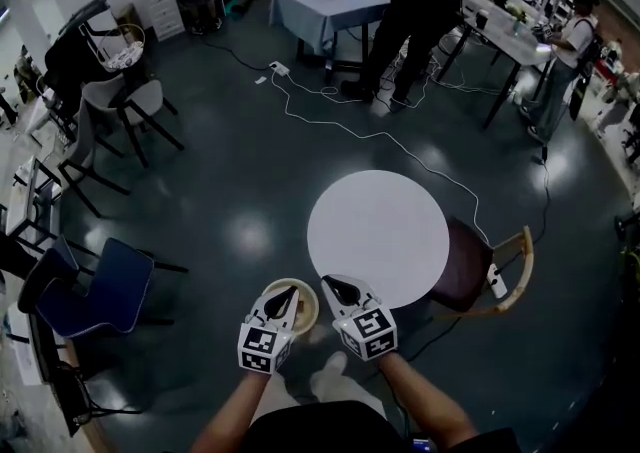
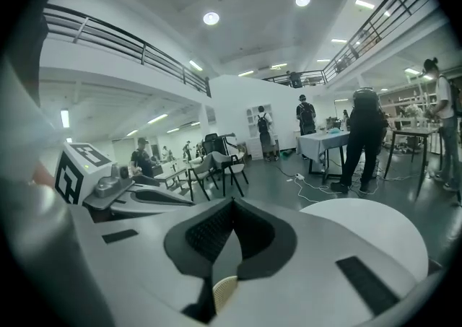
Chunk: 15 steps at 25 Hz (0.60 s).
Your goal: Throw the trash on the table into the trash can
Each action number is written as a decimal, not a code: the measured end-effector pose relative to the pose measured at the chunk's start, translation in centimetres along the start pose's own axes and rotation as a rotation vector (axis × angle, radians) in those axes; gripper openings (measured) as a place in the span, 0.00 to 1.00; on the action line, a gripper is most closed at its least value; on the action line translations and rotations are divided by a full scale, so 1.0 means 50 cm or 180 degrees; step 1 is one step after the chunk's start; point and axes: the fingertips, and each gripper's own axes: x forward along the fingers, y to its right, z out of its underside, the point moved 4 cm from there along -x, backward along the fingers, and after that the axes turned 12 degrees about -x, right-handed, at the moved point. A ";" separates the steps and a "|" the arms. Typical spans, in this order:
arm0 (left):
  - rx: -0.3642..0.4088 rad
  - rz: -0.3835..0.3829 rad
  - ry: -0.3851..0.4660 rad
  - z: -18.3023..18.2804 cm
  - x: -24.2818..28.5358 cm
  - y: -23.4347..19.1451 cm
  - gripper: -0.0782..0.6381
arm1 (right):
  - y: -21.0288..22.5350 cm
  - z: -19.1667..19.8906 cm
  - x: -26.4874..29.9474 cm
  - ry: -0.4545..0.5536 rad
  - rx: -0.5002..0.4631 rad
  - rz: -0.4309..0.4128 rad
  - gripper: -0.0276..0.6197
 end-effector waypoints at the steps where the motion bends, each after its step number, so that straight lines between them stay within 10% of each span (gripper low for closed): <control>1: -0.0005 -0.0017 0.0013 -0.008 0.001 0.006 0.13 | 0.007 -0.006 -0.005 0.0019 -0.0007 0.0000 0.07; 15: 0.0088 -0.0047 0.0251 -0.054 -0.078 0.058 0.13 | -0.005 -0.055 -0.064 0.0240 -0.0017 0.0071 0.07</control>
